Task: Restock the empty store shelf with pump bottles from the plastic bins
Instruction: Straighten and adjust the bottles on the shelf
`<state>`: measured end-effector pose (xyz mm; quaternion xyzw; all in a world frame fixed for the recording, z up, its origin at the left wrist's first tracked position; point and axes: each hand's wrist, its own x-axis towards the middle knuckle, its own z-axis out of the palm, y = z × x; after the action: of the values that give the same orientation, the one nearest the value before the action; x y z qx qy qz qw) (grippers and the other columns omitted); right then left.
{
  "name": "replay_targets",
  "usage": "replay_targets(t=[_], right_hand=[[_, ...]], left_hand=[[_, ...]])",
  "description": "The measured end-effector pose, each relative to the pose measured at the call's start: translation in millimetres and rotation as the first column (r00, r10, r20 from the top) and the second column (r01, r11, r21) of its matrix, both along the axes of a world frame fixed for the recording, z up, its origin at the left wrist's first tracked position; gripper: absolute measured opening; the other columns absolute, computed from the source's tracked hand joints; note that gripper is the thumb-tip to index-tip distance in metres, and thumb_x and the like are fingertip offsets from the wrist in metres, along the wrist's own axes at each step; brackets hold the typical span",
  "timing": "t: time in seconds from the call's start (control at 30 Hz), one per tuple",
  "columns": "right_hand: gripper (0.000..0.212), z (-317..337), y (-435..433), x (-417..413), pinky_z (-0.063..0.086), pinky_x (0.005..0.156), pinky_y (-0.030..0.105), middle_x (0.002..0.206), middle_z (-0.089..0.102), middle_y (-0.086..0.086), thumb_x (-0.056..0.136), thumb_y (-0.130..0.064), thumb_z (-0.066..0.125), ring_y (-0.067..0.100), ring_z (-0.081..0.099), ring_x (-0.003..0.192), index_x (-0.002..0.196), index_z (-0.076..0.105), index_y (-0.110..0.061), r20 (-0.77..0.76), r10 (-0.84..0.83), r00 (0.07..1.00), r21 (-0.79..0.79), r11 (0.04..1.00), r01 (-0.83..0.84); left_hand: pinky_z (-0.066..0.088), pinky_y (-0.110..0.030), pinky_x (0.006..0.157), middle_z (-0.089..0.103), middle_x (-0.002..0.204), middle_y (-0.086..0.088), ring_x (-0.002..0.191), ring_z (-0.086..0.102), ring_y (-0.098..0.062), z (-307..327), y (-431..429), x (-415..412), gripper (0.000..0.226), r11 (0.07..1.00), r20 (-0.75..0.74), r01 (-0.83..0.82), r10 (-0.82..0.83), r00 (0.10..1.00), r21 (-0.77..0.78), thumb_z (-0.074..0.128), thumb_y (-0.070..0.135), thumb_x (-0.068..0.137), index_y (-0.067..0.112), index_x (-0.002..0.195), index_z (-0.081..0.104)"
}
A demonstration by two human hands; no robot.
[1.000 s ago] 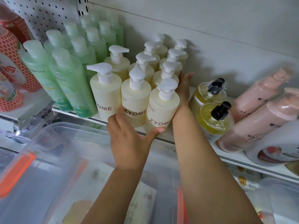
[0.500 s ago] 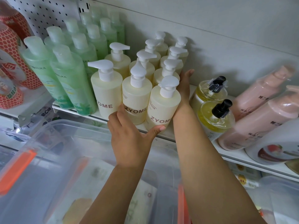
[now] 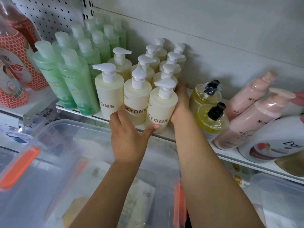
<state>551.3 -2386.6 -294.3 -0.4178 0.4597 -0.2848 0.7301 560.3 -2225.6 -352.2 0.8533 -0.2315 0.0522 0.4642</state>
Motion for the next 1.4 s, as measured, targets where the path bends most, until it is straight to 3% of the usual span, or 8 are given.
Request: replay_targets(t=[0.23, 0.4, 0.5, 0.63, 0.8, 0.97, 1.1, 1.4], right_hand=[[0.061, 7.8, 48.4, -28.2, 0.048, 0.108, 0.045, 0.105, 0.075, 0.004, 0.105, -0.063, 0.019, 0.029, 0.066, 0.115, 0.101, 0.068, -0.026, -0.067, 0.005, 0.998, -0.025, 1.0, -0.007], [0.062, 20.4, 84.5, -68.4, 0.027, 0.117, 0.034, 0.158, 0.039, 0.001, 0.107, -0.056, 0.019, 0.02, 0.033, 0.148, 0.153, 0.043, -0.021, -0.241, 0.115, 0.964, -0.157, 0.975, -0.155], [0.038, 5.4, 100.7, -97.3, 0.04, 0.1, 0.025, 0.133, 0.065, -0.004, 0.106, -0.042, 0.046, 0.01, 0.058, 0.125, 0.131, 0.063, -0.02, -0.348, 0.095, 0.933, -0.38, 0.895, -0.233], [0.017, -20.3, 97.9, -146.6, 0.042, 0.066, 0.018, 0.084, 0.067, -0.013, 0.086, -0.025, 0.078, -0.002, 0.062, 0.073, 0.095, 0.066, -0.017, -0.378, -0.309, 0.873, -0.527, 0.847, 0.072], [0.07, -41.8, 79.5, -163.4, 0.041, 0.069, 0.015, 0.115, 0.056, -0.003, 0.069, -0.043, 0.09, 0.017, 0.056, 0.102, 0.12, 0.051, -0.015, -0.405, -0.448, 0.797, -0.593, 0.792, 0.145], [0.085, -58.8, 74.3, -138.9, 0.051, 0.093, 0.047, 0.126, 0.062, 0.001, 0.061, -0.057, 0.086, 0.028, 0.058, 0.117, 0.127, 0.049, -0.018, -0.433, -0.509, 0.744, -0.678, 0.728, 0.104], [0.079, -60.8, 72.4, -129.9, 0.036, 0.097, 0.048, 0.129, 0.06, 0.0, 0.065, -0.055, 0.085, 0.026, 0.055, 0.12, 0.124, 0.049, -0.016, -0.434, -0.601, 0.671, -0.719, 0.68, 0.144], [0.069, -65.5, 62.7, -130.8, 0.022, 0.086, 0.034, 0.106, 0.064, -0.012, 0.059, -0.058, 0.088, 0.016, 0.06, 0.103, 0.109, 0.052, -0.026, -0.425, -0.468, 0.775, -0.721, 0.692, 0.023]], left_hand=[[0.053, -0.047, 0.081, 0.047, 0.127, -0.014, 0.12, 0.048, -0.033, 2.1, 1.9, -4.0, 0.105, 1.0, 0.007, -0.008, 0.008, 1.0, 0.008, 0.078, 0.063, 0.064, 0.004, 0.141, 0.037], [0.05, -0.045, 0.084, 0.047, 0.128, -0.013, 0.12, 0.046, -0.03, 1.8, 12.4, -18.8, 0.078, 1.0, -0.014, 0.023, -0.023, 1.0, -0.001, 0.079, 0.045, 0.077, 0.006, 0.133, 0.043], [0.051, -0.042, 0.078, 0.05, 0.128, -0.009, 0.121, 0.047, -0.026, 5.4, 18.0, -34.5, 0.059, 0.998, 0.05, 0.067, -0.066, 0.997, -0.008, 0.077, 0.037, 0.083, 0.008, 0.127, 0.051], [0.05, -0.04, 0.077, 0.054, 0.127, -0.008, 0.12, 0.049, -0.027, 9.2, 15.5, -51.4, 0.044, 0.99, 0.115, 0.139, -0.141, 0.983, 0.024, 0.073, 0.03, 0.087, 0.008, 0.122, 0.057], [0.05, -0.043, 0.084, 0.058, 0.125, -0.009, 0.116, 0.05, -0.03, -3.2, 14.2, -57.3, 0.045, 0.976, 0.122, 0.162, -0.18, 0.976, 0.143, 0.072, 0.032, 0.088, 0.008, 0.123, 0.058], [0.047, -0.045, 0.09, 0.063, 0.121, -0.013, 0.109, 0.056, -0.036, -12.4, 13.3, -50.9, 0.037, 0.946, 0.186, 0.181, -0.235, 0.954, 0.267, 0.07, 0.029, 0.088, 0.005, 0.116, 0.064], [0.047, -0.046, 0.094, 0.063, 0.124, -0.013, 0.112, 0.056, -0.036, -12.4, 13.8, -46.2, 0.033, 0.93, 0.177, 0.191, -0.254, 0.951, 0.313, 0.066, 0.03, 0.091, 0.007, 0.113, 0.068], [0.048, -0.041, 0.084, 0.067, 0.105, -0.008, 0.103, 0.058, -0.031, -3.5, 13.0, -38.3, 0.022, 0.931, 0.116, 0.255, -0.292, 0.949, 0.26, 0.068, 0.026, 0.091, 0.01, 0.107, 0.07]])
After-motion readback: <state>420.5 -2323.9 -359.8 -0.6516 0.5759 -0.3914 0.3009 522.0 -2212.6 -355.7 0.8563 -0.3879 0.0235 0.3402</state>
